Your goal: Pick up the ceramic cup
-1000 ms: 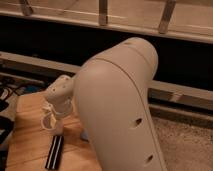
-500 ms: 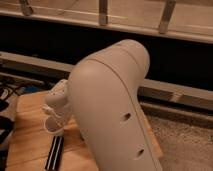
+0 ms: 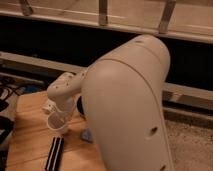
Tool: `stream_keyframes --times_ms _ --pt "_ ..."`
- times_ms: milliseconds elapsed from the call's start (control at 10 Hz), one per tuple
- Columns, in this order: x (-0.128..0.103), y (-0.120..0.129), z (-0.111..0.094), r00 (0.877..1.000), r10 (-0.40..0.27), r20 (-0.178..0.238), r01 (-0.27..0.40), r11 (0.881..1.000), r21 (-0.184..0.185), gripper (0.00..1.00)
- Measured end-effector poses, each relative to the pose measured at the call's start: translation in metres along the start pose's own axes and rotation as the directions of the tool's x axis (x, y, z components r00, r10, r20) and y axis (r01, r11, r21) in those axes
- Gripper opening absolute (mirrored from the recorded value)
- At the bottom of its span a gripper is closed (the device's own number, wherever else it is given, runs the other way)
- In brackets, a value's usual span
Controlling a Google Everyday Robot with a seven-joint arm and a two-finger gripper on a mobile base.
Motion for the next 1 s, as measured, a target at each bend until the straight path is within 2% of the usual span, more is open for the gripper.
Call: stream_keyframes --times_ms 100,400,700,1000 --pt "0.003 -0.003 -0.010 1.000 0.003 0.000 -0.003 1.000 0.009 0.03" --pt "0.018 -0.018 -0.021 1.000 0.019 0.011 -0.019 1.000 0.012 0.03" --pt "0.009 -0.009 -0.036 1.000 0.020 0.019 -0.020 1.000 -0.006 0.03" --pt "0.023 -0.022 -0.039 0.999 0.027 0.017 -0.027 1.000 -0.003 0.03"
